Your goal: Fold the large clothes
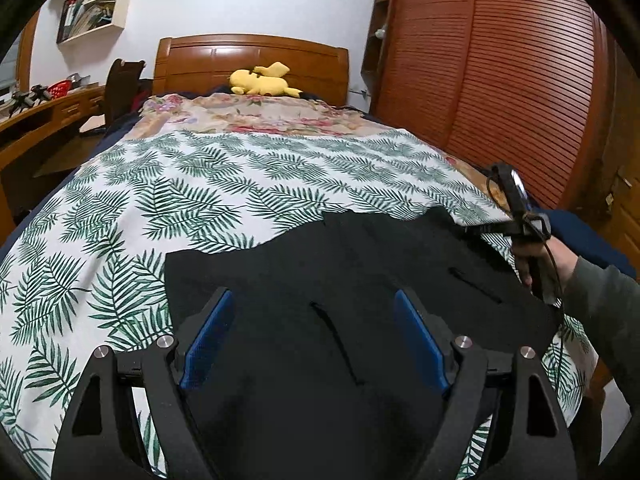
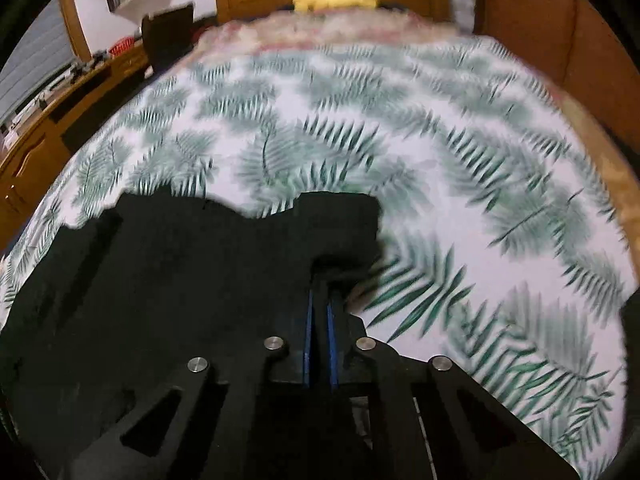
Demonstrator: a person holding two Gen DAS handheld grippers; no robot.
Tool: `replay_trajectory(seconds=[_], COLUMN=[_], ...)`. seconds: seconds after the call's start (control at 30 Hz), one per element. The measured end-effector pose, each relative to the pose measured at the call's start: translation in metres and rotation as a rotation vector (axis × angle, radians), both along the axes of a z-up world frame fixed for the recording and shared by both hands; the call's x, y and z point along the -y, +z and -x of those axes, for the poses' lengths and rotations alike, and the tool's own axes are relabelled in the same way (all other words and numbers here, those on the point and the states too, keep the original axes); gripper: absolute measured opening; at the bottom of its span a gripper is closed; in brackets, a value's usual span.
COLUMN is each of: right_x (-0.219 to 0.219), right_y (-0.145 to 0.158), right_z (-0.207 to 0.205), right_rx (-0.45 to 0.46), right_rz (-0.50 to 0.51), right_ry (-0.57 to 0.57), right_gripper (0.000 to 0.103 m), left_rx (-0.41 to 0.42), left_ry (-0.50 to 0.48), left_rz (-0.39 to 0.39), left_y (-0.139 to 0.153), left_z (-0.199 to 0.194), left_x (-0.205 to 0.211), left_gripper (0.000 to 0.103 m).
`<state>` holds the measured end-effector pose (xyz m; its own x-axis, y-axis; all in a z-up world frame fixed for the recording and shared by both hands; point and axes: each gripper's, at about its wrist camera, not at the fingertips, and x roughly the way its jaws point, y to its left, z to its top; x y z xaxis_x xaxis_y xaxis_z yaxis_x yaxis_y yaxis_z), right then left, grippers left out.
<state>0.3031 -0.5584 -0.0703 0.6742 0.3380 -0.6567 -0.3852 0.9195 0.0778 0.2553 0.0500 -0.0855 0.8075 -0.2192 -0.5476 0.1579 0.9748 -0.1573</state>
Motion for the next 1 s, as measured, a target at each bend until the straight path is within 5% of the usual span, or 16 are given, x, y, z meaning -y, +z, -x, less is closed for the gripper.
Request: replay_trajectory(seconds=[0.23, 0.43, 0.5, 1.0], right_x=[0.016, 0.023, 0.024, 0.01], right_y=[-0.001, 0.013, 0.014, -0.003], right_z=[-0.007, 0.03, 0.052, 0.193], right_rx=[-0.061, -0.008, 0.01, 0.07], right_rz=[0.013, 0.057, 0.076, 0.114], right_ry=[-0.119, -0.092, -0.073, 0.171], right_gripper=[0.007, 0.031, 0.046, 0.046], left_rx=[-0.003, -0.012, -0.017, -0.029], left_ry=[-0.025, -0.044, -0.052, -0.112], left_rz=[-0.012, -0.008, -0.016, -0.082], left_y=[0.0, -0.004, -0.007, -0.018], left_z=[0.008, 0.021, 0.025, 0.052], left_x=[0.015, 0.026, 0.031, 0.065], left_gripper=[0.082, 0.082, 0.082, 0.082])
